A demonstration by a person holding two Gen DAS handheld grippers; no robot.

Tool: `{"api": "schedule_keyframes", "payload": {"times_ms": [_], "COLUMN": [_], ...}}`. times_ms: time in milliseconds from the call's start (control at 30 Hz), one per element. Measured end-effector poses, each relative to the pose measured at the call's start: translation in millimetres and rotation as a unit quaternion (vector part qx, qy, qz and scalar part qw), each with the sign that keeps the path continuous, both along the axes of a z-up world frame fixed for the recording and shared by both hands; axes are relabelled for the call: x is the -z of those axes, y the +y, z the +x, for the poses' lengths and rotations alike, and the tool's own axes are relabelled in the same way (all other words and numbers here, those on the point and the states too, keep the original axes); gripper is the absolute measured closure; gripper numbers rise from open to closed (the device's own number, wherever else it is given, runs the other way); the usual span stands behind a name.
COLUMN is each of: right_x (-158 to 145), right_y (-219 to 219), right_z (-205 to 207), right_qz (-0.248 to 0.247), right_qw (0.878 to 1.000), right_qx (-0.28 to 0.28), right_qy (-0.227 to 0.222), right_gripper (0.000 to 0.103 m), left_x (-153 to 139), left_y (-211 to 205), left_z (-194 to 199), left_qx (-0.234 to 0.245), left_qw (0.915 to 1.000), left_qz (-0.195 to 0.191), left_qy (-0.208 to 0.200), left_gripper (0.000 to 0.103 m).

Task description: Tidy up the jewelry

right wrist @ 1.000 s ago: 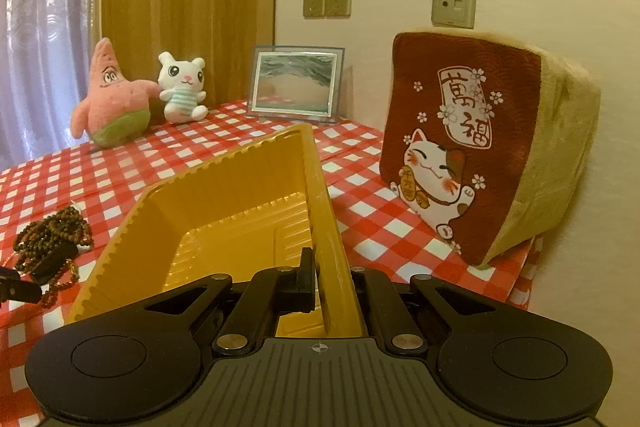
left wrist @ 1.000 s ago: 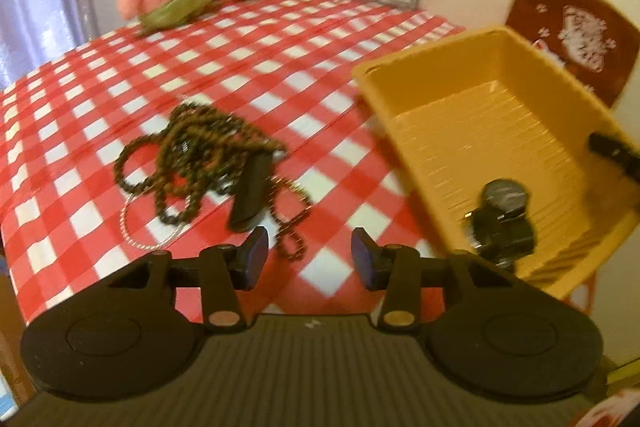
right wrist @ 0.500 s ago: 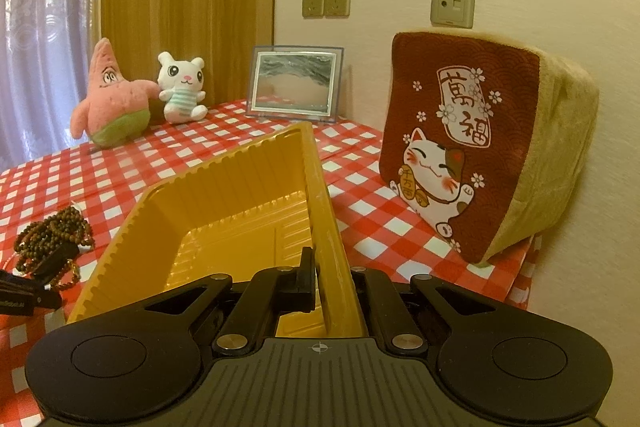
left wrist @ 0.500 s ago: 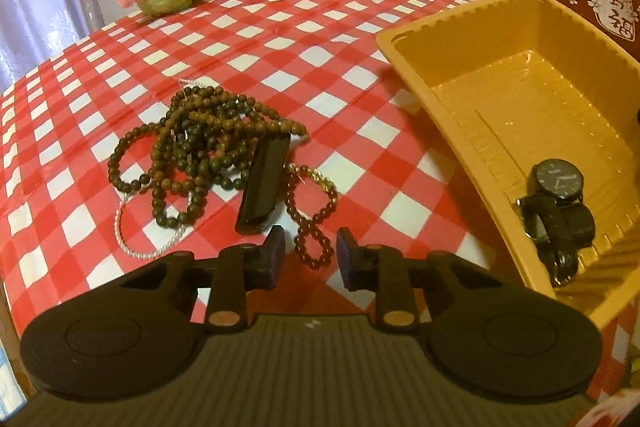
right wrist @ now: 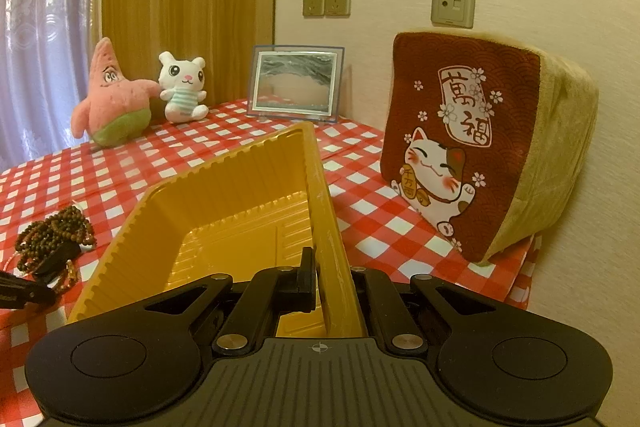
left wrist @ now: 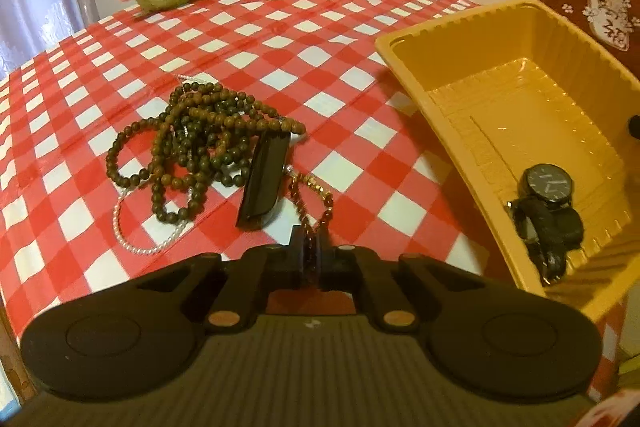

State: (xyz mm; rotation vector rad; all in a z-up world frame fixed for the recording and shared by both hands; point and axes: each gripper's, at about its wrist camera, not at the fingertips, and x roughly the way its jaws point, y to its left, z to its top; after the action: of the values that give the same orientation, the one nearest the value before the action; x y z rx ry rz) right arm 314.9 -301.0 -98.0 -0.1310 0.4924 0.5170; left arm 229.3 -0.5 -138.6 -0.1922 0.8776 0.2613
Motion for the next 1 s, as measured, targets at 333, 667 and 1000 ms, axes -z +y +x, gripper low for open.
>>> {"api": "schedule_keyframes", "payload": {"times_ms": [333, 667, 1000], "right_x": [1, 0, -1], "right_y": [1, 1, 1], "right_z": [-4, -5, -7], "right_qz": [0.002, 0.006, 0.007], "right_qw": [1.0, 1.0, 1.0], "right_qx": [0.0, -0.001, -0.003], "right_qy": [0.0, 0.001, 0.002], "right_gripper": [0.099, 0.099, 0.098], "left_x": [-43, -90, -105], "left_y": [-4, -27, -85], "left_z": [-20, -21, -3], "left_qx": [0.01, 0.053, 0.155], "left_qw": [0.9988, 0.9929, 0.9773], "left_qz": [-0.005, -0.022, -0.074], "left_qy": [-0.048, -0.104, -0.124], "left_gripper": [0.099, 0.099, 0.099]}}
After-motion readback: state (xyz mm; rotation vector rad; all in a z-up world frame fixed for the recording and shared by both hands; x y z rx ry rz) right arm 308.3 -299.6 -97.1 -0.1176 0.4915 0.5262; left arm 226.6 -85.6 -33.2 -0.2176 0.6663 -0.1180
